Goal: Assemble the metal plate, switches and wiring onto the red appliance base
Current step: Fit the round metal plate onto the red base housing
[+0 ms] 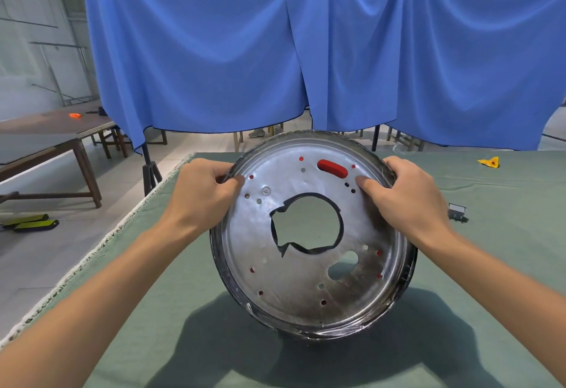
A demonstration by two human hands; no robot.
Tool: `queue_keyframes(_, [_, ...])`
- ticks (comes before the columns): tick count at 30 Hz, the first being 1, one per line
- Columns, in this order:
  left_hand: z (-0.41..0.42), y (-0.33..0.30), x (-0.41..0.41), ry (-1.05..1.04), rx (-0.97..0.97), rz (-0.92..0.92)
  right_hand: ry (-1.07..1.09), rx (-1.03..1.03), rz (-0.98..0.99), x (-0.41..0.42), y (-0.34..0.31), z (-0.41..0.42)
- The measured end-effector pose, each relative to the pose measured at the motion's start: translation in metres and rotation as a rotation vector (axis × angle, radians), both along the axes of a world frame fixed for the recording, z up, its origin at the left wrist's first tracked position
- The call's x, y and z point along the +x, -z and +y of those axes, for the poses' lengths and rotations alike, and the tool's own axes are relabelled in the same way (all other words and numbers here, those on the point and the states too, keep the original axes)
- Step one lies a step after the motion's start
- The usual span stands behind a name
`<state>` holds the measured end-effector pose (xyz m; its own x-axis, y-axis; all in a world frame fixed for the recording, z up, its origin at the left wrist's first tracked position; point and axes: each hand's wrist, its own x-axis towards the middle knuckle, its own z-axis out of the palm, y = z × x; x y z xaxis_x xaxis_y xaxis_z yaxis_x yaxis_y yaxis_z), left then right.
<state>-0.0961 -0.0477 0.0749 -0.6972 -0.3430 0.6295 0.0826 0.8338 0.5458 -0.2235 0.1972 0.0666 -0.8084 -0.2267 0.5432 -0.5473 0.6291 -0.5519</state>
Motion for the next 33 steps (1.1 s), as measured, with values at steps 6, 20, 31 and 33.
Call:
queue_keyframes(6, [-0.0012,0.0032,-0.0009,-0.017,0.036,-0.017,0.012,0.021,0.001,0.0019,-0.0052,-0.0002])
queue_keyframes(20, [0.0004,0.0059,0.0019,-0.014,0.083,-0.020,-0.005,0.021,0.042,0.0035,-0.0071,0.0009])
queue_keyframes(31, [0.0024,0.0048,0.0001,-0.033,0.057,-0.007,-0.045,-0.025,0.025,0.0012,-0.0034,0.0043])
queue_keyframes(33, [0.0060,0.0030,-0.0012,-0.038,0.053,-0.009,-0.047,-0.029,0.021,0.0001,-0.0032,0.0067])
